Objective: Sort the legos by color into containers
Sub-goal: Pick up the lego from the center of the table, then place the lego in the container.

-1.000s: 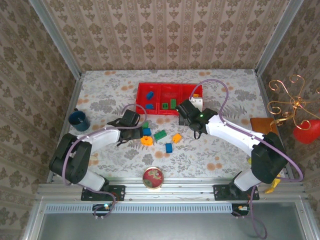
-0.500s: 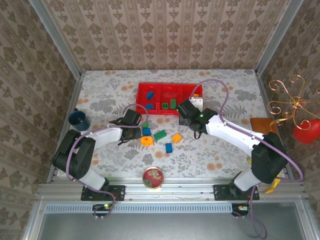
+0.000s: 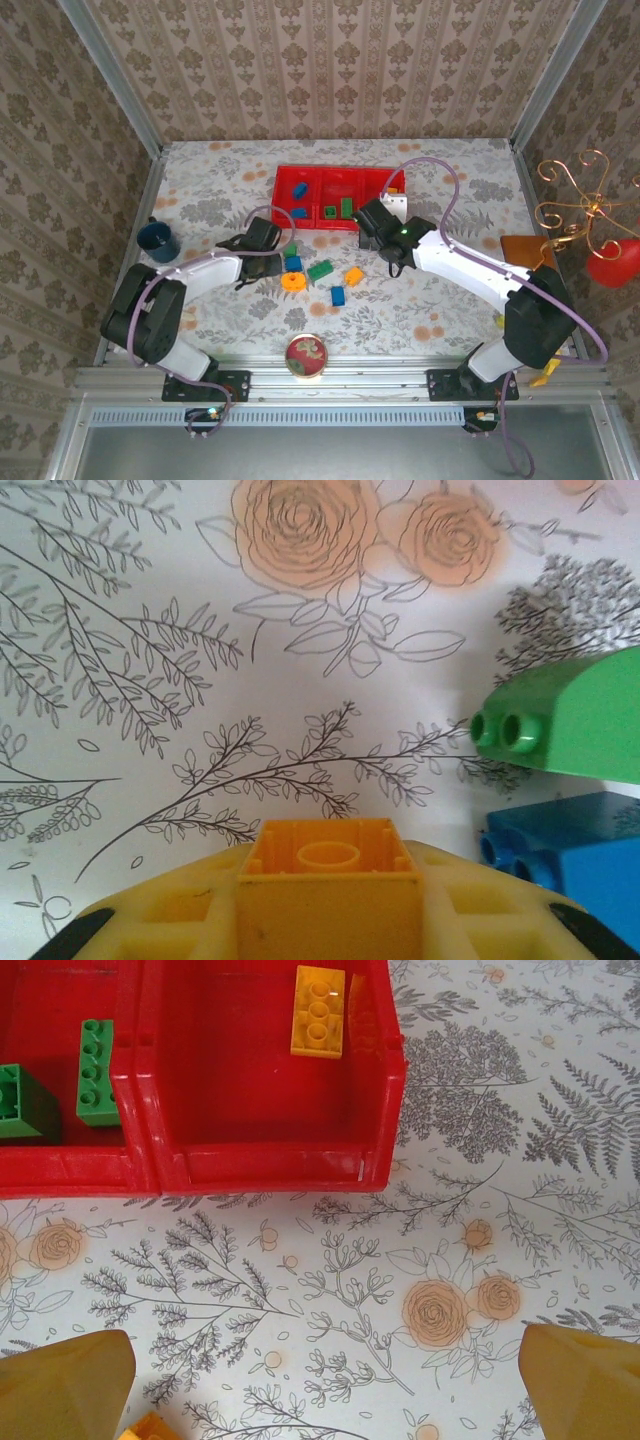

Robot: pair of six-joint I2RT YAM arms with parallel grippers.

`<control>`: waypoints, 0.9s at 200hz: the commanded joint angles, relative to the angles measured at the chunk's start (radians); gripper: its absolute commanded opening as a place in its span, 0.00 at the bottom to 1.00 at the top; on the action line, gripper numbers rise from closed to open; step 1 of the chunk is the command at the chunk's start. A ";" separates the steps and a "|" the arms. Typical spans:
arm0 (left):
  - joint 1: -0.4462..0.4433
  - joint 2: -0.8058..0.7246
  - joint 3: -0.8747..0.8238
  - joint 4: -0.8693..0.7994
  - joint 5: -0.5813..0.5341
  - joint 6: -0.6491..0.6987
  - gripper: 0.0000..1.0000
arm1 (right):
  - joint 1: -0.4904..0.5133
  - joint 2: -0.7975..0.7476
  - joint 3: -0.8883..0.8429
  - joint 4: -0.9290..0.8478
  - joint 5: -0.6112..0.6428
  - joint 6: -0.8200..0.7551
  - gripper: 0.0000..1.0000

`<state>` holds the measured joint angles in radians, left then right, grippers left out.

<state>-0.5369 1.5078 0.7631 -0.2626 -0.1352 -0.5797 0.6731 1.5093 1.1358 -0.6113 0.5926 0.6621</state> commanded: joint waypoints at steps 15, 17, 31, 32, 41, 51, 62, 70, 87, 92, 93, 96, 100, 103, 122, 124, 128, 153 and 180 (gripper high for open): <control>0.000 -0.080 0.038 -0.049 -0.014 0.038 0.18 | 0.002 -0.040 -0.007 -0.025 0.064 0.038 1.00; 0.000 -0.083 0.040 -0.051 -0.014 0.038 0.18 | 0.001 -0.040 -0.008 -0.025 0.065 0.039 1.00; 0.000 -0.105 0.053 -0.060 -0.013 0.049 0.17 | 0.001 -0.043 -0.011 -0.029 0.072 0.047 1.00; 0.000 -0.106 0.054 -0.060 -0.013 0.049 0.17 | 0.001 -0.044 -0.011 -0.029 0.073 0.047 1.00; 0.000 -0.118 0.064 -0.063 -0.011 0.055 0.17 | 0.000 -0.046 -0.011 -0.036 0.081 0.056 1.00; 0.000 -0.129 0.078 -0.060 -0.004 0.060 0.17 | -0.001 -0.050 -0.013 -0.046 0.094 0.070 1.00; -0.001 -0.136 0.097 -0.053 0.007 0.068 0.17 | -0.003 -0.058 -0.018 -0.055 0.109 0.088 1.00; -0.003 -0.136 0.113 -0.043 0.018 0.076 0.17 | -0.007 -0.066 -0.026 -0.057 0.115 0.100 1.00; -0.011 -0.124 0.163 -0.018 0.042 0.095 0.17 | -0.015 -0.093 -0.053 -0.057 0.125 0.129 1.00; -0.014 -0.116 0.180 -0.013 0.047 0.100 0.17 | -0.018 -0.104 -0.062 -0.055 0.127 0.136 1.00; -0.016 -0.114 0.183 -0.012 0.048 0.100 0.17 | -0.018 -0.107 -0.063 -0.055 0.127 0.137 1.00; -0.018 -0.109 0.193 -0.007 0.052 0.103 0.17 | -0.019 -0.111 -0.070 -0.054 0.128 0.144 1.00; -0.022 -0.101 0.207 -0.001 0.057 0.107 0.17 | -0.022 -0.112 -0.077 -0.053 0.129 0.151 1.00; -0.024 -0.094 0.218 0.004 0.062 0.110 0.17 | -0.025 -0.112 -0.083 -0.053 0.130 0.156 1.00; -0.049 -0.047 0.291 0.038 0.087 0.123 0.17 | -0.037 -0.185 -0.122 -0.049 0.134 0.176 1.00; -0.052 -0.041 0.298 0.040 0.090 0.125 0.17 | -0.039 -0.191 -0.127 -0.050 0.134 0.179 1.00; -0.060 -0.029 0.314 0.048 0.096 0.126 0.17 | -0.042 -0.200 -0.133 -0.048 0.135 0.183 1.00; -0.108 0.059 0.420 0.095 0.123 0.144 0.17 | -0.064 -0.268 -0.185 -0.054 0.142 0.220 1.00; -0.164 0.172 0.550 0.134 0.149 0.176 0.16 | -0.092 -0.344 -0.242 -0.058 0.144 0.256 1.00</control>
<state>-0.6563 1.6035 1.2083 -0.1883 -0.0345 -0.4591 0.6029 1.2304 0.9367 -0.6384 0.6792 0.8402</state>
